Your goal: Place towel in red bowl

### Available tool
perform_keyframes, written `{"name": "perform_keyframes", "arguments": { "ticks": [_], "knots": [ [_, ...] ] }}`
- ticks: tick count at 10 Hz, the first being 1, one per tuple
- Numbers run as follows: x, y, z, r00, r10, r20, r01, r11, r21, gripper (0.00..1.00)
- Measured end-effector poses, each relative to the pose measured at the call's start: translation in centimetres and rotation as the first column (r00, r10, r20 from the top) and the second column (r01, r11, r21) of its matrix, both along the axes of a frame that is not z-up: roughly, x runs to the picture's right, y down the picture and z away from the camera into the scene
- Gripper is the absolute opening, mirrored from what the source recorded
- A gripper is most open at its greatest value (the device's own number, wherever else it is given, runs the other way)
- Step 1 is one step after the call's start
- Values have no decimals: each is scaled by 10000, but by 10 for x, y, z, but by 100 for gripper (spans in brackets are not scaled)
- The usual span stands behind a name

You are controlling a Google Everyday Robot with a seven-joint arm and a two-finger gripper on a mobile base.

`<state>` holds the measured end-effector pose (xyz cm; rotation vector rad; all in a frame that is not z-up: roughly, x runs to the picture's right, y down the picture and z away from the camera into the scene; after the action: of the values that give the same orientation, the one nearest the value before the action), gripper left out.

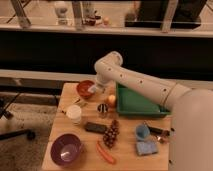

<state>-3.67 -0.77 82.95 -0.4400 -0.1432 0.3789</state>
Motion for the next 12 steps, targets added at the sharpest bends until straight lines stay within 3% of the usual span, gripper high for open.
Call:
{"name": "perform_keyframes", "arguments": {
  "ticks": [7,12],
  "knots": [
    [-59,5,1,9979,-541,368,539,9985,61,16],
    [-88,-2,17,9965,-719,421,717,9974,63,16]
  ]
}}
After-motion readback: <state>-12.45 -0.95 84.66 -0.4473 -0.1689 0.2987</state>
